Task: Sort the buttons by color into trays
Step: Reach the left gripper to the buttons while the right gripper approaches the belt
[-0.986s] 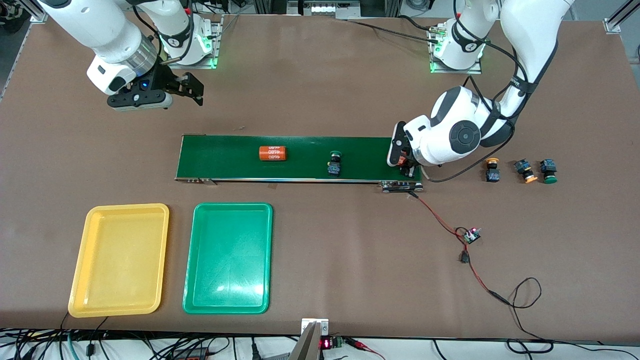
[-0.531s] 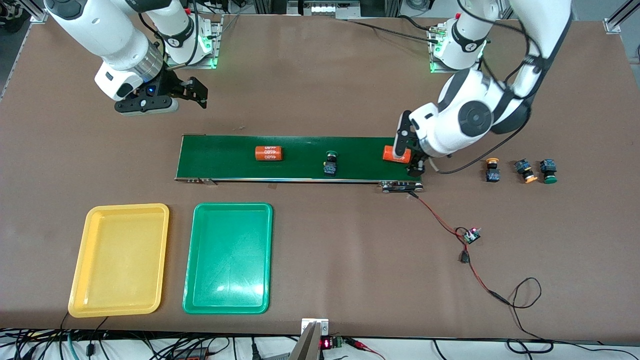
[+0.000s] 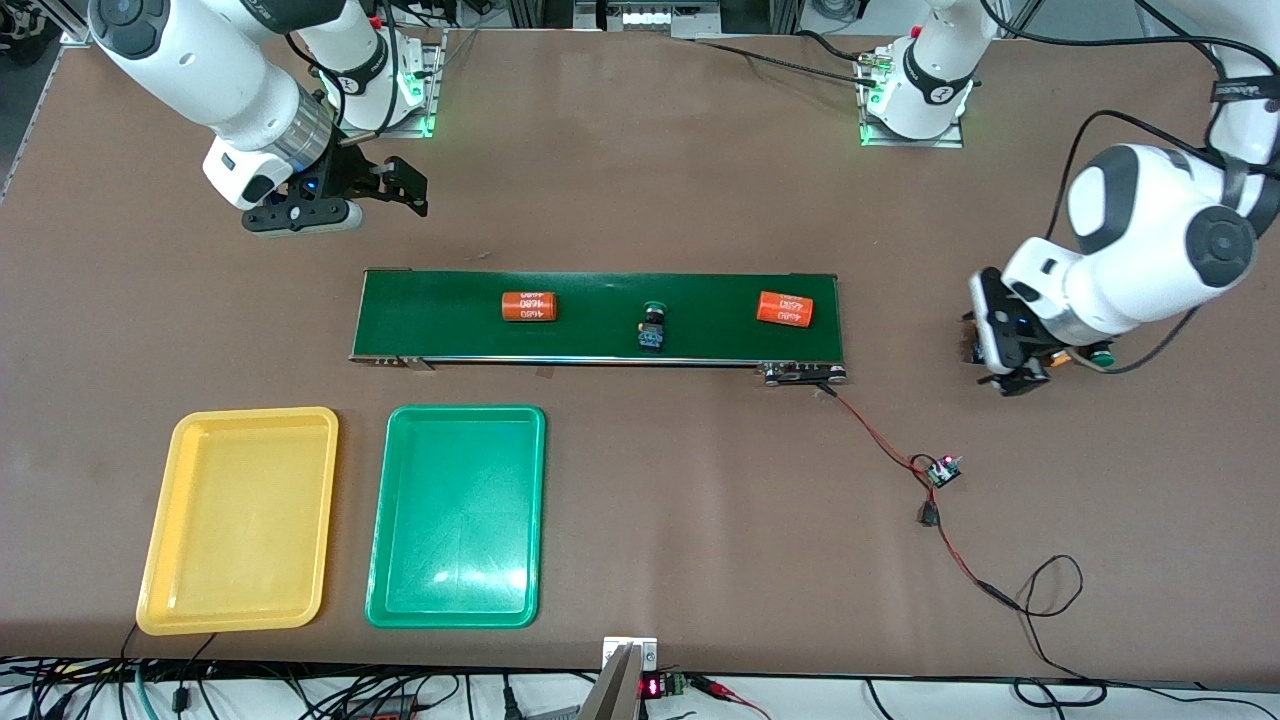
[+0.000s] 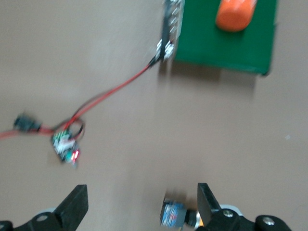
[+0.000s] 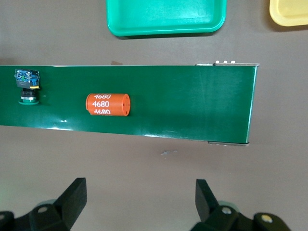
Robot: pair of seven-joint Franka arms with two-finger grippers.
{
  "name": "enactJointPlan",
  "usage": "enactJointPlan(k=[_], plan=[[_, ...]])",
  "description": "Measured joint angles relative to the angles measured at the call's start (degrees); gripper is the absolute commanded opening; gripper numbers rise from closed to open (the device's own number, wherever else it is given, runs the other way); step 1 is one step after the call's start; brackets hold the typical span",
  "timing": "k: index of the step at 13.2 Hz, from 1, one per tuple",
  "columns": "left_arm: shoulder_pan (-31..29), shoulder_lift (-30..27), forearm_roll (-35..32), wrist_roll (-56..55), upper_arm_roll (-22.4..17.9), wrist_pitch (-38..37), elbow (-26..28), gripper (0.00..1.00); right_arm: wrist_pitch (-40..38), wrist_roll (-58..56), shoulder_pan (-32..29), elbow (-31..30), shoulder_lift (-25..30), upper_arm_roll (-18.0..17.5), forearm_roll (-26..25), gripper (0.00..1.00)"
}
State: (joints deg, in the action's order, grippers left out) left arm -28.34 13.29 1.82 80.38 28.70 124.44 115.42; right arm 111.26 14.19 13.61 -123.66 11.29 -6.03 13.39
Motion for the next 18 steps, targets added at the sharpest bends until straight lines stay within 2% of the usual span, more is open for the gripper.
enactJointPlan(k=[5,9,12,15,18], plan=[[-5.9,6.36,-0.65,-0.82,-6.12,1.96,0.03,1.0,3.79,1.51,0.73,-0.02,-2.39,-0.23,0.3,1.0],[-7.42,8.95,-0.94,-11.92,-12.42,1.84,0.09,1.0,9.12,2.12,2.14,-0.24,-4.49,-1.22,0.35,1.0],[-7.63,11.21,-3.15,-27.74,-15.86,0.18,0.25,1.0,15.12,2.7,4.44,-1.09,-6.32,-1.56,0.36,1.0],[-7.46,11.5,-3.61,-48.53,-16.06,-3.64,0.25,1.0,20.19,5.51,6.53,-2.89,-8.13,-1.64,0.37,1.0],[-7.26,11.5,-3.72,-56.43,-16.02,-4.06,0.25,1.0,22.71,8.51,7.88,-3.23,-9.24,-1.68,0.37,1.0]])
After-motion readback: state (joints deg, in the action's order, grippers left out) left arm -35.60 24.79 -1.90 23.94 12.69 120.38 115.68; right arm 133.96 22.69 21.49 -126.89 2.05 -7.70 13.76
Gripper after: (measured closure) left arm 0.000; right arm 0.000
